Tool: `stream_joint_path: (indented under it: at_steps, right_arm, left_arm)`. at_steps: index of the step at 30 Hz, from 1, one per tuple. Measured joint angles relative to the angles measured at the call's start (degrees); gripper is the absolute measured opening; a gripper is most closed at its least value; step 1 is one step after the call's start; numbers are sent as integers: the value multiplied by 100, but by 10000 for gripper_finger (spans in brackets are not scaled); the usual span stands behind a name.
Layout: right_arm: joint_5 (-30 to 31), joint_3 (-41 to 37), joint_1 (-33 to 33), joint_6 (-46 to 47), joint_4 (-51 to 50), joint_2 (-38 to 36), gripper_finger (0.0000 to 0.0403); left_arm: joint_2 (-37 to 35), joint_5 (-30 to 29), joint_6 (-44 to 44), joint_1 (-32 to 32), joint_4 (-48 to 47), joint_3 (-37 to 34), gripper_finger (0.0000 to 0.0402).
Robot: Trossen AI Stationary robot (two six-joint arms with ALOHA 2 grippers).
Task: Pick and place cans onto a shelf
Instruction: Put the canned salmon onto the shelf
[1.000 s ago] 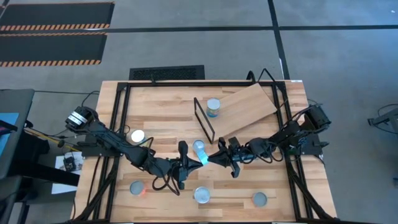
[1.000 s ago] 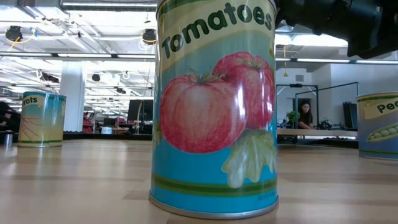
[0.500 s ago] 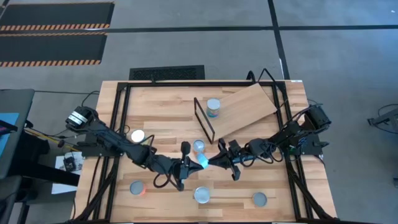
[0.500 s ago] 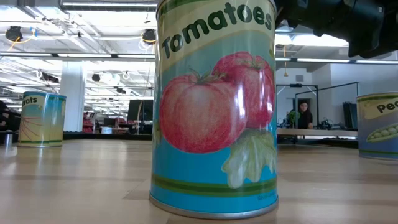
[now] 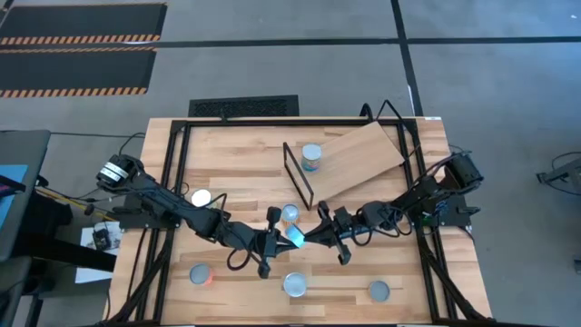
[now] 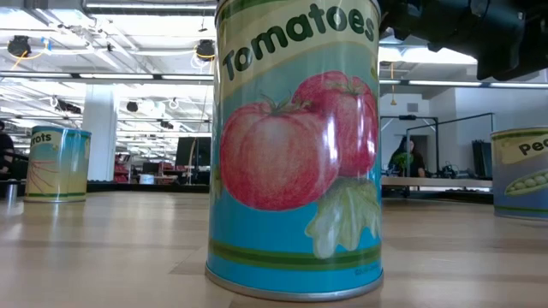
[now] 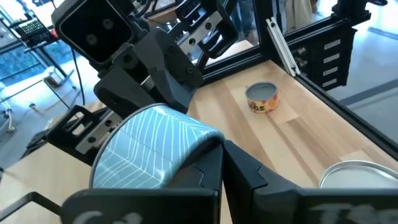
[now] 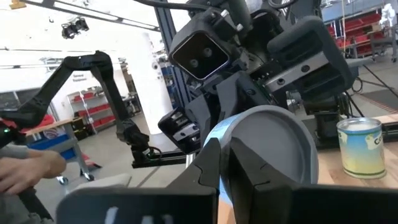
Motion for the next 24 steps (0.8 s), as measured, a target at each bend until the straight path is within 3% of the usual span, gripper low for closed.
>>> stream_joint_path:
  at_steps: [5,14,18,24]
  right_arm:
    - [-487,2,-222,0,-26,0,31]
    - [-627,305,-363,-399,-1119,-9,16]
    - [-644,582,-365,-626,-1787,-9,16]
    - [-646,671,-365,-723,-2021,-7,11]
  left_arm:
    - [0,-7,-158,-2,24,-14,0]
    - [0,-37,-544,-6,1446,-953,0]
    - [2,-2,-616,-14,1548,-1145,0]
    - [2,-46,-662,-44,1591,-1243,0]
